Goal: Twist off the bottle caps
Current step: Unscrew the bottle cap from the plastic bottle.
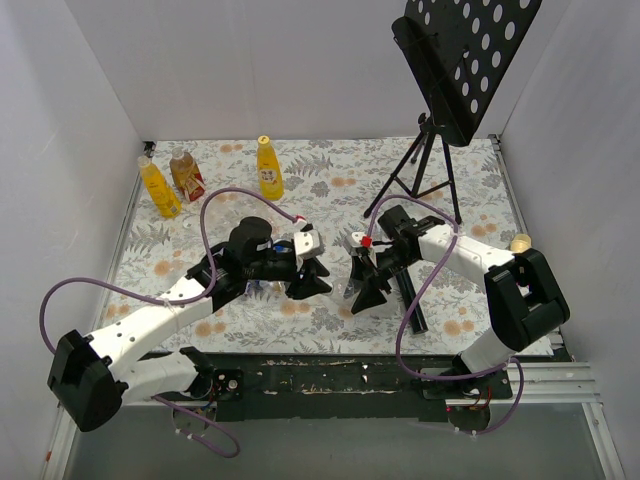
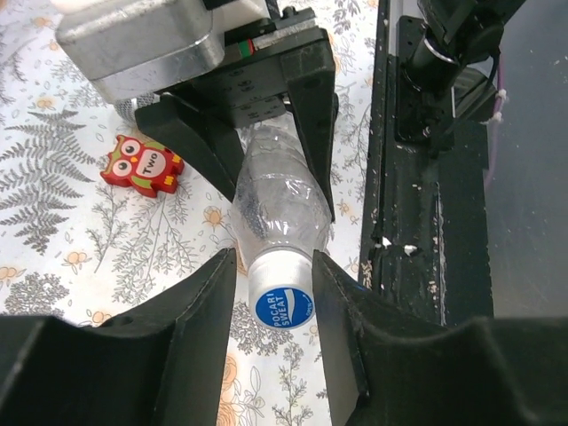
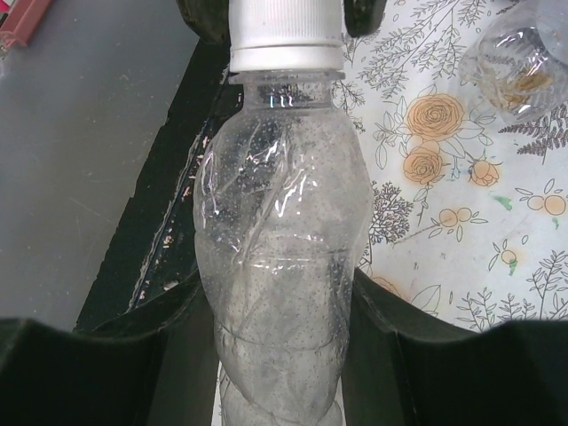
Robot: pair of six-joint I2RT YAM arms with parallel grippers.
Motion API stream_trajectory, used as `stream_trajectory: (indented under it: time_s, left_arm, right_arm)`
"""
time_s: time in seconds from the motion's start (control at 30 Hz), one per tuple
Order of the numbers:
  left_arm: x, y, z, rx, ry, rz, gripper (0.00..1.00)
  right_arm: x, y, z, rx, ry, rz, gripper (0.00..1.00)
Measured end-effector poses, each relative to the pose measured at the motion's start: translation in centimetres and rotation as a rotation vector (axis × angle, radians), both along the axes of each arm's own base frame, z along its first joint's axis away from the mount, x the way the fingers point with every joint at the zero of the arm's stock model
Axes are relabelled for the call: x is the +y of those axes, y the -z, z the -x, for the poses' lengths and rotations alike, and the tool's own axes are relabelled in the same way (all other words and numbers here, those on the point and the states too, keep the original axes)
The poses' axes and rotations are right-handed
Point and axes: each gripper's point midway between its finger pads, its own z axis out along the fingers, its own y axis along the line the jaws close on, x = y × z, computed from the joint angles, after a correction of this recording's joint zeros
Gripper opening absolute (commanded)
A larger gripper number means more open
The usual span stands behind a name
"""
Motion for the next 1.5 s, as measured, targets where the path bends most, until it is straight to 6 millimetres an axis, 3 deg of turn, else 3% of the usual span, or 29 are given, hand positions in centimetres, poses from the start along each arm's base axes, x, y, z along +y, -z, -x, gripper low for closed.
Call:
stream_trajectory:
  time_s: [0.23, 0.43, 0.5, 0.53, 0.57, 0.6, 0.87, 1.03, 1.23, 1.4, 1.43, 1.5]
  left_arm:
    - [0.6, 1.5, 1.1, 0.030, 0.048, -0.053, 0.43]
    - [0.8, 2.3, 1.2, 0.053, 0.058, -0.084, 0.38]
    - [0.7, 2.6, 1.1, 0.062, 0.058, -0.092, 0.23]
    - [0.7, 2.7, 1.1, 0.068, 0.057, -0.094, 0.07]
    - [0.7, 2.8, 1.0, 0.070, 0.054, -0.096, 0.00]
    - [0.8, 2.8, 0.9, 0.075, 0.049, -0.094, 0.00]
    - [0.7, 1.8, 0.6, 0.261, -0.053, -0.043, 0.00]
    - [0.7, 1.4, 0.6, 0.551, -0.233, 0.009, 0.00]
    - [0.4, 1.8, 1.6, 1.085, -0.586, -0.002, 0.00]
    - [-0.4, 1.1, 1.2, 1.184, -0.739, -0.052, 0.00]
    - [-0.3, 1.1, 1.1, 1.184, -0.755, -0.058, 0.07]
    - [-0.1, 1.3, 1.0, 1.162, -0.767, -0.074, 0.39]
  right_arm:
    - [-0.1, 0.1, 0.0, -0.006, -0.001, 0.007, 0.08]
    - [0.0, 0.1, 0.0, -0.009, -0.003, 0.006, 0.08]
    - [0.0, 0.1, 0.0, -0.009, -0.004, 0.006, 0.08]
    - [-0.1, 0.2, 0.0, -0.008, -0.003, 0.009, 0.08]
    - [-0.1, 0.2, 0.1, -0.005, -0.002, 0.013, 0.07]
    - [-0.1, 0.2, 0.1, -0.002, 0.000, 0.014, 0.07]
    - [0.0, -0.3, 0.4, 0.047, 0.008, 0.010, 0.07]
    - [0.0, -0.7, 0.7, 0.093, 0.016, 0.016, 0.07]
    - [0.1, 0.0, -0.3, 0.032, 0.027, 0.032, 0.07]
    - [0.1, 0.3, -0.7, 0.007, 0.032, 0.038, 0.07]
    - [0.2, 0.3, -0.8, -0.001, 0.032, 0.036, 0.07]
    - [0.3, 0.4, -0.9, -0.013, 0.032, 0.036, 0.07]
